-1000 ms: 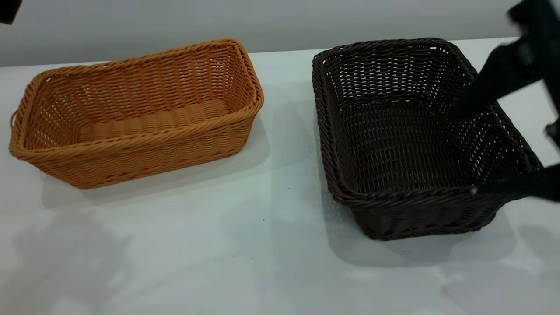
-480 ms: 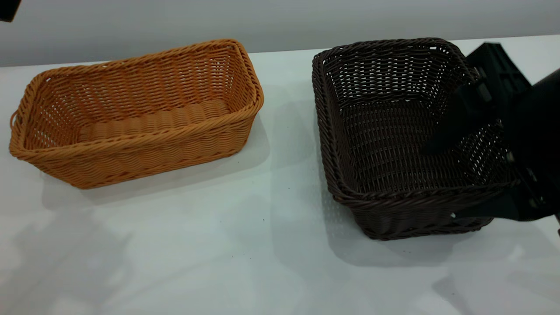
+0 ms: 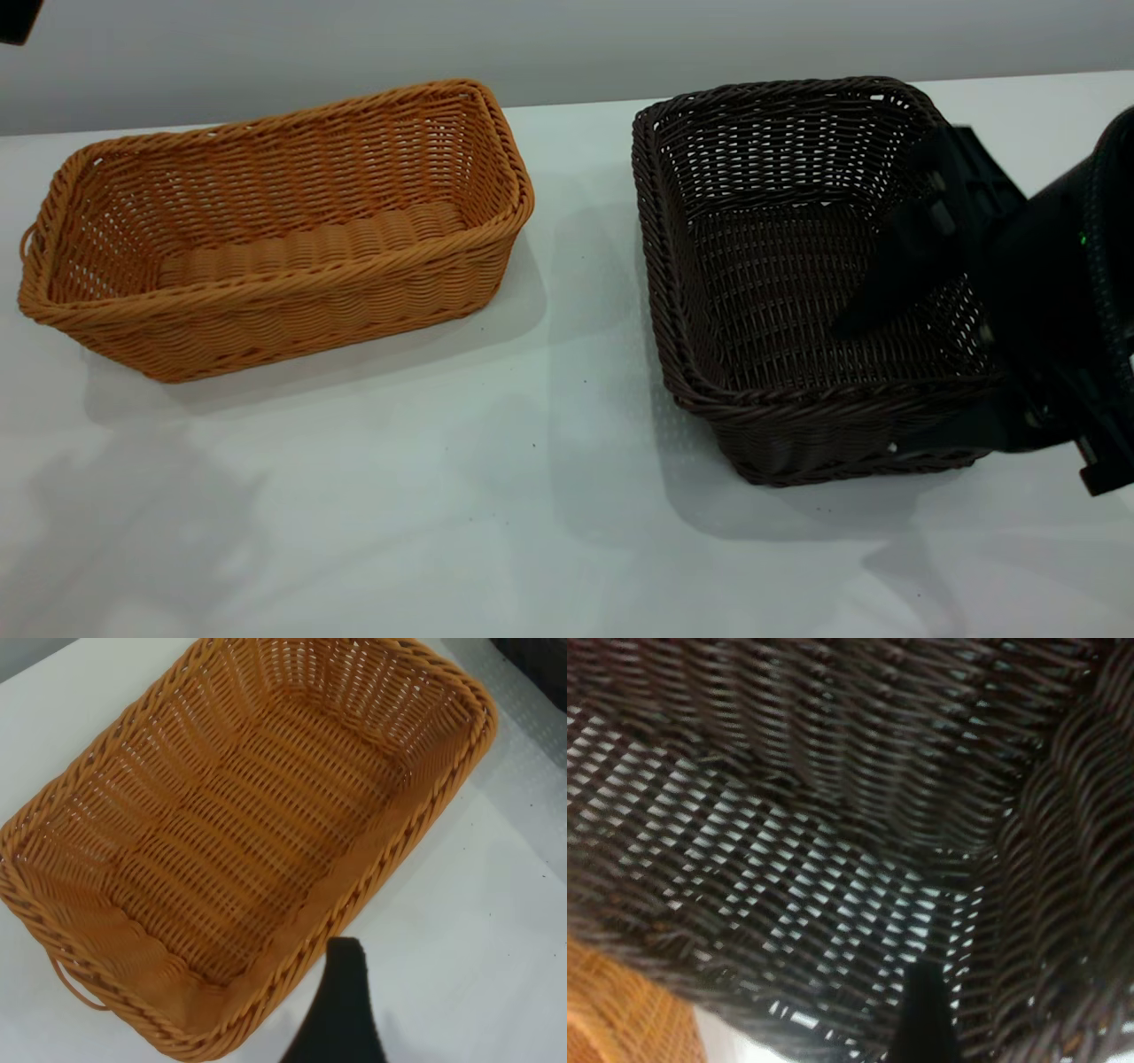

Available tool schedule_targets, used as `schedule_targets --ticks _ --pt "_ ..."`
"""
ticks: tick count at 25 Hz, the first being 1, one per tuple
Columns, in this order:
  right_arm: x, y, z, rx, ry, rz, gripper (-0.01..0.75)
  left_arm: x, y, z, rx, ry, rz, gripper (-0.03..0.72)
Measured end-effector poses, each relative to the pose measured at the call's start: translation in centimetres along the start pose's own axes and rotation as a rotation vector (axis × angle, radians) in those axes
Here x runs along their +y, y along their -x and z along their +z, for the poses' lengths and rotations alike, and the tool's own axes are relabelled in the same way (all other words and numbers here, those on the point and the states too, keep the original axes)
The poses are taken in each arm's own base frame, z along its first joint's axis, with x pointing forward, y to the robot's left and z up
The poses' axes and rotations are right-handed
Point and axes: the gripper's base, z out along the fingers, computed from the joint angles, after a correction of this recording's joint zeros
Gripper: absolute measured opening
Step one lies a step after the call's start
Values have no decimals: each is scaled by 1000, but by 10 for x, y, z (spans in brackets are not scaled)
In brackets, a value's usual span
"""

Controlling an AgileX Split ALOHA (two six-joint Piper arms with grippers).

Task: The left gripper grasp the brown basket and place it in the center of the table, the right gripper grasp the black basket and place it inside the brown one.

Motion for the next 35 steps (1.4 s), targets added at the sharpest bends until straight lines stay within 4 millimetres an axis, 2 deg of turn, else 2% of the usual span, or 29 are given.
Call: schedule_targets --ticks 11,21,31,33,35 --pt "-8 13 22 -62 -62 69 498 0 0 0 5 -4 0 555" --pt "-6 19 40 -76 -104 53 492 -2 -2 0 18 -18 -1 555" --pt "9 19 45 -68 -77 8 489 -2 -2 0 17 -18 -1 555" --pt "9 19 45 -68 -71 29 465 -2 -2 0 18 -19 -2 555" --pt "10 20 45 -75 -66 40 406 -2 -2 0 22 -23 -2 555"
